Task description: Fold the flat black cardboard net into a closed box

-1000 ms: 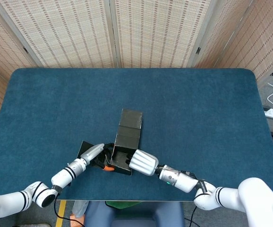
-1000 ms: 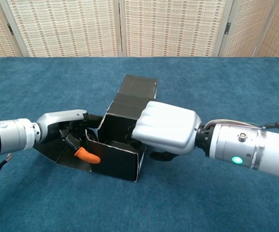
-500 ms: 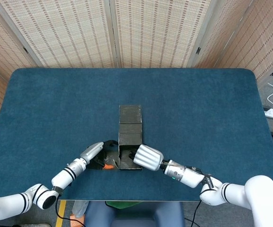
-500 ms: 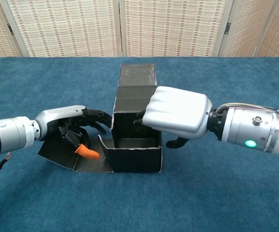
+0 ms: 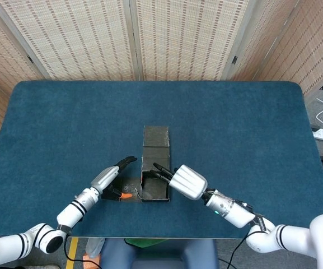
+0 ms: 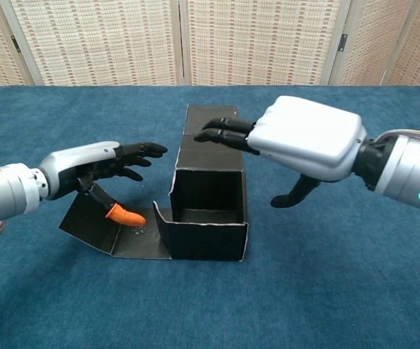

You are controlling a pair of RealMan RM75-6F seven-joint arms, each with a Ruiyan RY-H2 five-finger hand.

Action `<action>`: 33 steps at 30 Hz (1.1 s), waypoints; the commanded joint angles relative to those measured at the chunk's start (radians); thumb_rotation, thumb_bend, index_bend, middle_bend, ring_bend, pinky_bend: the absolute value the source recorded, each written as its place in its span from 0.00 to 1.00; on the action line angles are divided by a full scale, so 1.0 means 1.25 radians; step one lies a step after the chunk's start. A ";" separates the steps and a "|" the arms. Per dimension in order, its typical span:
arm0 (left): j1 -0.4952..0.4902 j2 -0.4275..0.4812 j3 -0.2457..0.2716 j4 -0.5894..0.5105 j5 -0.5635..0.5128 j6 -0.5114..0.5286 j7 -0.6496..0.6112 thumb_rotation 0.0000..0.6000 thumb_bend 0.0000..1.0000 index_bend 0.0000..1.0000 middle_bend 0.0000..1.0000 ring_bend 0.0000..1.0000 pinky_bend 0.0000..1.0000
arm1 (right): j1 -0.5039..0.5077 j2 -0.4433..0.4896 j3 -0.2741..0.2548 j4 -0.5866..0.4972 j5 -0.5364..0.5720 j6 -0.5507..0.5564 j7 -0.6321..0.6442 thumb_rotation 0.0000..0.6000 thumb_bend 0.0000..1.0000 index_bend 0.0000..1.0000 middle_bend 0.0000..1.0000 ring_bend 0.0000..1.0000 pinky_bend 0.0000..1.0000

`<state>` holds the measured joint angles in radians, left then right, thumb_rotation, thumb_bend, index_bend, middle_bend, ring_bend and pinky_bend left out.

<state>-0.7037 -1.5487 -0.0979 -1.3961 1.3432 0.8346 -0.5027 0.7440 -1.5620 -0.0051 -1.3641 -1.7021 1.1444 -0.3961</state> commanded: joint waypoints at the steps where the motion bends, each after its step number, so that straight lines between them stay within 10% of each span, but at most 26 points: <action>1: 0.026 0.037 0.006 -0.033 0.027 0.049 0.020 1.00 0.18 0.00 0.00 0.00 0.12 | -0.082 0.062 -0.002 -0.126 0.118 0.016 0.079 1.00 0.02 0.00 0.10 0.73 1.00; 13: 0.080 0.119 0.023 -0.114 0.083 0.145 -0.006 1.00 0.18 0.00 0.00 0.00 0.11 | -0.167 0.048 0.019 -0.236 0.399 -0.153 0.462 1.00 0.00 0.00 0.05 0.73 1.00; 33: 0.097 0.135 0.036 -0.109 0.120 0.173 -0.079 1.00 0.18 0.00 0.00 0.00 0.11 | -0.139 -0.188 0.122 -0.087 0.504 -0.209 0.498 1.00 0.00 0.00 0.03 0.71 1.00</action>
<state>-0.5827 -1.3804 -0.0534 -1.5323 1.4932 1.0501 -0.6004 0.5692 -1.7940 0.1454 -1.4760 -1.0734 0.8841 0.2277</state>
